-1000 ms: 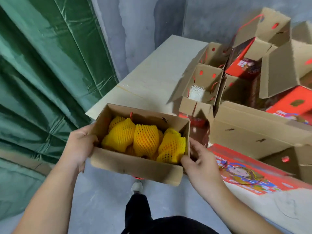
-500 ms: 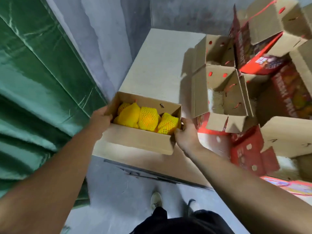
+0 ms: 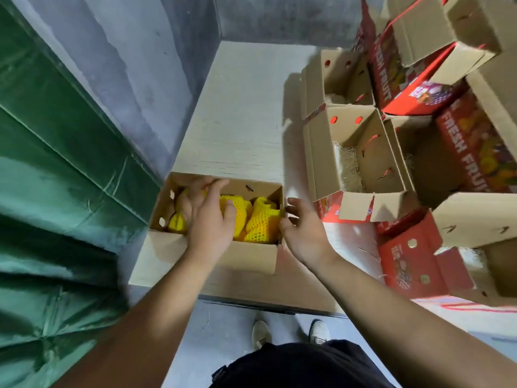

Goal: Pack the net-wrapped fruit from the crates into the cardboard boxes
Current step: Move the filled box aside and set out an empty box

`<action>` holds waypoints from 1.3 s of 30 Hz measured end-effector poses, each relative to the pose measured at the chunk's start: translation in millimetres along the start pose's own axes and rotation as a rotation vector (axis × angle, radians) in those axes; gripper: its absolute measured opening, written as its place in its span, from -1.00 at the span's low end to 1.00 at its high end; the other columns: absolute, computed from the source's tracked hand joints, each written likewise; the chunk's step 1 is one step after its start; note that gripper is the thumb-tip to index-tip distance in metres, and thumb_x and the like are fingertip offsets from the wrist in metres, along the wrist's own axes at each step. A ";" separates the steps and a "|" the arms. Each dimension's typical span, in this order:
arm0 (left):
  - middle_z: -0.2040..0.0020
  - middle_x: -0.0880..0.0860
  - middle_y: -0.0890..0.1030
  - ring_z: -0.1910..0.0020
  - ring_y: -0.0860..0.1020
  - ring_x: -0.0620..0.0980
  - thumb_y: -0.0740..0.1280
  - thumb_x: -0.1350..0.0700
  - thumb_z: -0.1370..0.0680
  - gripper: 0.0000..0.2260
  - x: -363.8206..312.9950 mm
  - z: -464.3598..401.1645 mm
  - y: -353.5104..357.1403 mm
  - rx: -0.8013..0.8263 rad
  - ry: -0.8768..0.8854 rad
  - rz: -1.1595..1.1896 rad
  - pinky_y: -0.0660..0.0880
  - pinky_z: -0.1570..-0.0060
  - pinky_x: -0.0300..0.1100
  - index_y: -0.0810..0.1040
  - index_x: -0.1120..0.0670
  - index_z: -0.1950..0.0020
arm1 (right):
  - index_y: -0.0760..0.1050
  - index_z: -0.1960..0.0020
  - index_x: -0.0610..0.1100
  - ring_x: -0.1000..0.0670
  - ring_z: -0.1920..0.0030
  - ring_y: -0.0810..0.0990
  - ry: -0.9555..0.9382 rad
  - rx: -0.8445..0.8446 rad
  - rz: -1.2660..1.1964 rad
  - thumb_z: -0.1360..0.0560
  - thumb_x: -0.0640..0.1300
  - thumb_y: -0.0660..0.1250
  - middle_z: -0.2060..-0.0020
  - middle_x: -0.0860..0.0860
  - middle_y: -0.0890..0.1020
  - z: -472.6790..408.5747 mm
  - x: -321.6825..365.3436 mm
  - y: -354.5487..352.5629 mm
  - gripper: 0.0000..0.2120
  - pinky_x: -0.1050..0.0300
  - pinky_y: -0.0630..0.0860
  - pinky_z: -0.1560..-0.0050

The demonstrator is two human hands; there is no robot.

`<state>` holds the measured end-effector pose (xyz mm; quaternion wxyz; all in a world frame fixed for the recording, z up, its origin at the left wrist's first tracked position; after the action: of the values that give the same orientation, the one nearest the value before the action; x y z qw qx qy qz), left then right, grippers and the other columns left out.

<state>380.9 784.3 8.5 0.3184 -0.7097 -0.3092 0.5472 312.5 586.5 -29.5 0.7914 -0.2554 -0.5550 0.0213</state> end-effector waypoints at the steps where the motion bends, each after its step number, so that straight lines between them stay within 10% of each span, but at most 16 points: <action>1: -0.37 0.03 0.46 -0.39 0.37 0.11 0.35 0.16 -0.60 -0.68 -21.2 5.6 10.1 0.023 0.032 0.122 0.23 -0.45 0.02 0.57 0.00 -0.35 | 0.46 -0.32 0.01 0.19 -0.07 0.62 -0.024 -0.022 -0.012 -0.56 -0.23 0.30 0.02 0.31 0.57 1.1 4.0 -6.4 -0.64 -0.02 0.56 -0.26; 13: -0.09 -0.13 0.68 -0.14 0.63 -0.17 0.26 0.15 -0.65 -0.78 -259.1 73.7 77.0 0.397 0.123 0.964 0.51 -0.13 -0.32 0.63 -0.04 -0.21 | 0.46 -0.40 -0.09 0.30 -0.10 0.60 -0.272 -0.315 -0.078 -0.59 -0.24 0.33 -0.06 0.19 0.64 74.3 29.8 -201.1 -0.61 0.41 0.50 -0.07; 24: 0.02 -0.15 0.71 0.01 0.66 -0.20 0.26 0.10 -0.58 -0.80 -492.5 171.6 183.0 0.426 0.126 1.106 0.49 0.00 -0.37 0.65 -0.10 -0.07 | 0.42 -0.43 -0.01 0.03 -0.14 0.66 -0.313 -0.541 -0.115 -0.62 -0.16 0.29 -0.16 0.08 0.65 118.2 -75.6 -439.8 -0.61 -0.14 0.58 -0.17; 33: -0.12 -0.07 0.66 -0.17 0.61 -0.13 0.29 0.18 -0.67 -0.80 -554.9 200.8 241.4 0.450 0.292 0.770 0.51 -0.17 -0.21 0.61 -0.07 -0.21 | 0.36 -0.48 -0.03 0.08 -0.31 0.49 -0.192 -0.427 0.199 -0.55 -0.11 0.31 -0.33 0.07 0.55 103.8 -171.3 -544.7 -0.50 0.25 0.40 -0.19; 36: -0.20 -0.04 0.59 -0.26 0.53 -0.10 0.32 0.19 -0.65 -0.81 -517.9 179.7 238.8 0.265 0.473 0.379 0.45 -0.31 -0.09 0.60 0.06 -0.25 | 0.32 -0.44 -0.02 -0.03 -0.26 0.52 -0.017 -0.170 0.219 -0.48 0.02 0.36 -0.24 0.02 0.53 81.5 -200.0 -539.3 -0.43 0.13 0.43 -0.17; 39: -0.29 -0.10 0.48 -0.30 0.46 -0.14 0.33 0.12 -0.64 -0.73 -481.4 171.6 255.3 0.399 0.242 0.244 0.44 -0.39 0.01 0.54 -0.04 -0.34 | 0.24 -0.47 0.05 -0.05 -0.14 0.58 0.095 -0.003 0.167 -0.48 0.05 0.38 -0.11 0.06 0.57 66.7 -217.4 -521.1 -0.39 -0.02 0.53 -0.20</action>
<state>135.8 270.1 51.8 0.4184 -0.7251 -0.0672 0.5428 39.8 90.3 21.7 0.8118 -0.3027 -0.4938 0.0745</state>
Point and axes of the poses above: each hand's wrist, its own z-axis away from the middle knuckle, its own y-axis out of the palm, x = y × z, the point moved 5 cm from there along -z, towards the middle knuckle
